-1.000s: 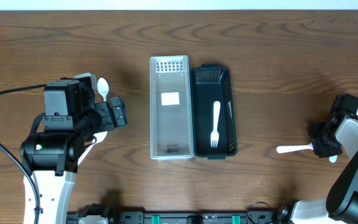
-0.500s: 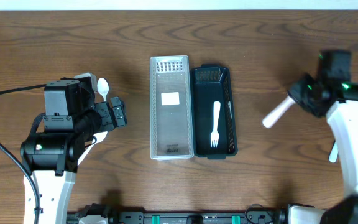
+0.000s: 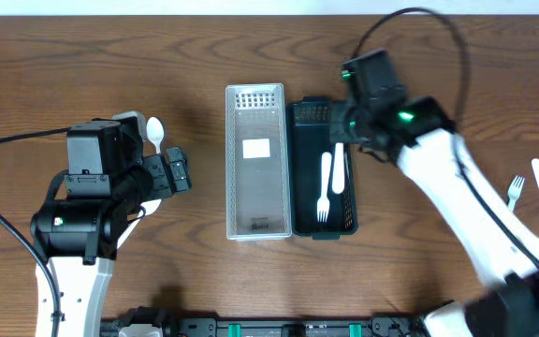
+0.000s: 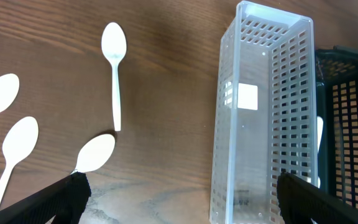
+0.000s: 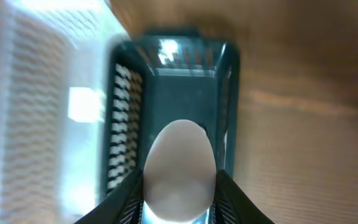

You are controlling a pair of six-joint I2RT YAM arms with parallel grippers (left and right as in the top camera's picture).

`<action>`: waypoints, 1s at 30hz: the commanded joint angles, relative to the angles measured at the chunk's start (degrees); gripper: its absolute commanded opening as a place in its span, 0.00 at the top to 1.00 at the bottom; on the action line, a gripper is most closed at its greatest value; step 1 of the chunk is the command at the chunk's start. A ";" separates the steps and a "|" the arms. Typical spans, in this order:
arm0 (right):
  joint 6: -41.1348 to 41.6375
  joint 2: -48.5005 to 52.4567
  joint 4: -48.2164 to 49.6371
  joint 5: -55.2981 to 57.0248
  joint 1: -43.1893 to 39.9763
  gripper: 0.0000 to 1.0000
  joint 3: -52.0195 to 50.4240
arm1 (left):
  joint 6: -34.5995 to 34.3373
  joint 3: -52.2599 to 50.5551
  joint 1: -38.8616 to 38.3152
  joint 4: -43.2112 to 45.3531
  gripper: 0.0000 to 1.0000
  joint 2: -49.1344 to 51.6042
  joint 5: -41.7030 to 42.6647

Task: Pack container
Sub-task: 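Place the spoon into the black basket beside the fork, then move the right gripper back to the remaining white forks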

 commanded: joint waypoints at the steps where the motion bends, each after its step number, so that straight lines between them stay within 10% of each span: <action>1: -2.29 5.88 -0.15 1.42 0.83 0.99 0.11 | -0.13 1.11 -0.13 -0.24 0.02 0.00 0.55; 7: -6.34 11.52 0.92 -0.68 1.99 0.98 0.11 | -0.11 1.11 -0.13 -0.42 0.02 0.00 0.55; 14: -6.36 10.56 2.38 -0.63 1.95 0.38 0.81 | -0.11 1.11 -0.13 -0.35 0.02 0.02 0.52; 18: -7.23 8.76 0.87 -0.66 1.05 0.21 3.34 | -0.11 1.11 -0.13 -0.24 0.02 0.02 0.52; 30: 2.38 -3.89 -11.06 8.63 -17.00 0.08 9.29 | -0.11 1.11 -0.13 -0.15 0.02 0.02 0.52</action>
